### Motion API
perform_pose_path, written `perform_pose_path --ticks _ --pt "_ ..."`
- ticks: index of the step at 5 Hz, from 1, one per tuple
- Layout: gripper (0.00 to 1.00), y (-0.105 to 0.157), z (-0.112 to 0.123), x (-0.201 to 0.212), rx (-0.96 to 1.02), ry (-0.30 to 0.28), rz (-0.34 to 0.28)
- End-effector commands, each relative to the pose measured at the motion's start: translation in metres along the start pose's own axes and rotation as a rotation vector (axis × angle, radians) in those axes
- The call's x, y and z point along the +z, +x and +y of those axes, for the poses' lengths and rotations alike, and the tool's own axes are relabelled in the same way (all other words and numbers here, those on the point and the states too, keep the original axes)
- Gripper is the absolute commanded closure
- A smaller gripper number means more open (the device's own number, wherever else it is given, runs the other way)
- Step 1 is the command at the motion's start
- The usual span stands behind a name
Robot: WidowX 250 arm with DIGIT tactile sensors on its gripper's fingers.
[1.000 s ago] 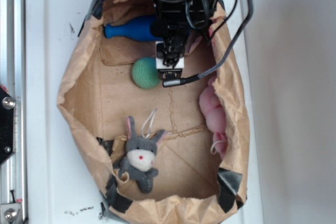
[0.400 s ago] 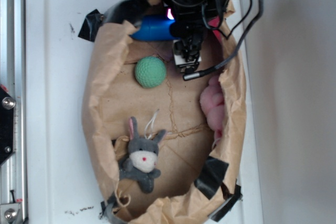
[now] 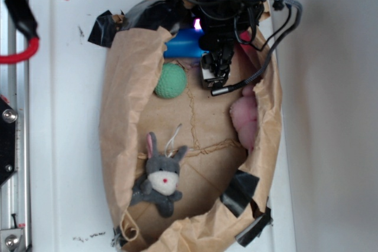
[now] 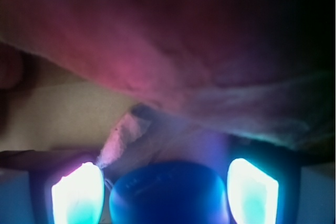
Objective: Grab the blue bottle.
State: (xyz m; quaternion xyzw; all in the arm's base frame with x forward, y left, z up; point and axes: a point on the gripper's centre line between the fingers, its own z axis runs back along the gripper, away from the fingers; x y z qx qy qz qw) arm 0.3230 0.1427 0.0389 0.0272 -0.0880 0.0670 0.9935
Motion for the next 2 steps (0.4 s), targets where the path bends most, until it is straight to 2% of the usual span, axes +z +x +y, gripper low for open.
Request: perform_pose_path --ticks 1,2 --pt "1.00 0.0061 -0.0021 0.0159 -0.022 0.032 -0.076" --pt "1.00 0.0054 -0.0037 0.0258 -0.032 0.008 -0.101"
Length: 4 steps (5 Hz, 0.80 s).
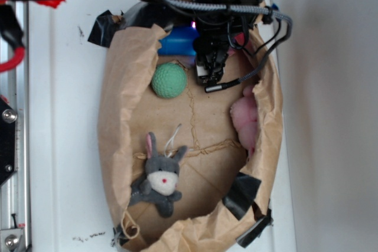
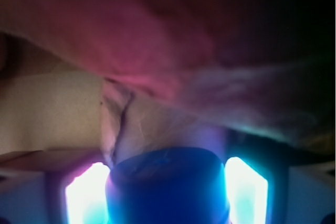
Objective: Grab the blue bottle.
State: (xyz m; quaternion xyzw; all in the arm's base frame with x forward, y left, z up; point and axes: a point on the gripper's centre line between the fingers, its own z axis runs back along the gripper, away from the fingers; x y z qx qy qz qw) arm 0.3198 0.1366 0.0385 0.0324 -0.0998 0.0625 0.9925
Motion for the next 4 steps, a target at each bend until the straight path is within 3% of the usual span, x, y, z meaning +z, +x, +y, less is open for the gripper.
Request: perform_pose_path --ticks 1,4 --pt "1.00 0.009 0.001 0.034 -0.021 -0.022 -0.092" --pt "1.00 0.002 -0.052 0.144 -0.085 -0.193 -0.153"
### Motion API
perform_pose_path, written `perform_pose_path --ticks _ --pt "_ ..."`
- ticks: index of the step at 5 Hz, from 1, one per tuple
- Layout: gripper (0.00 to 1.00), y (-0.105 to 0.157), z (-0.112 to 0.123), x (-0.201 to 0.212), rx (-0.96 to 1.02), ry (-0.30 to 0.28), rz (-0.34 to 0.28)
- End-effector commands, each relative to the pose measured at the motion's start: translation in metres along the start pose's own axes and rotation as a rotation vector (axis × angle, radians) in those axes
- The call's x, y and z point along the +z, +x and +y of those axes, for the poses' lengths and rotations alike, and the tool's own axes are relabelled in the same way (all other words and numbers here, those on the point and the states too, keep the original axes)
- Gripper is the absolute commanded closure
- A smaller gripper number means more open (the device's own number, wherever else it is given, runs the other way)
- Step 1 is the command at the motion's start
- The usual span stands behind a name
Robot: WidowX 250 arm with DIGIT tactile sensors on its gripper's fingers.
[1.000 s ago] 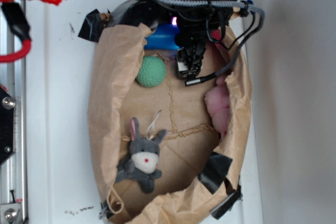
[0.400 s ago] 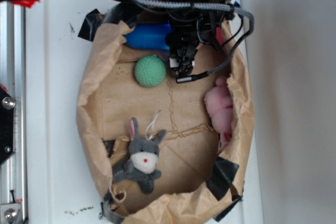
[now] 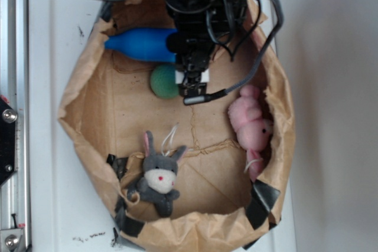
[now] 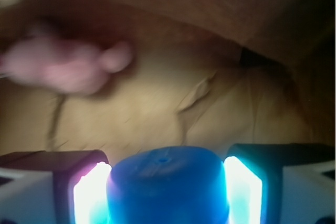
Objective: Grab the blue bottle.
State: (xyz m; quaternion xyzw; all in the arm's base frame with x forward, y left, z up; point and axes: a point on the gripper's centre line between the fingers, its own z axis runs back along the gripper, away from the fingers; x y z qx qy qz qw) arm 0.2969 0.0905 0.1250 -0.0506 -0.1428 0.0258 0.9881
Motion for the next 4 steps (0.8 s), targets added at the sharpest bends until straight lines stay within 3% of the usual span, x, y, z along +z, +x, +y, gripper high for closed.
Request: perform_pose_path --ticks 1,2,3,4 --pt "1.00 0.019 -0.039 0.059 -0.069 -0.044 -0.071" --pt "1.00 0.022 -0.045 0.055 -0.075 -0.005 -0.072" --pt "1.00 0.021 -0.043 0.058 -0.087 -0.015 -0.070" --pt "0.41 0.017 -0.044 0.065 -0.160 0.032 -0.080"
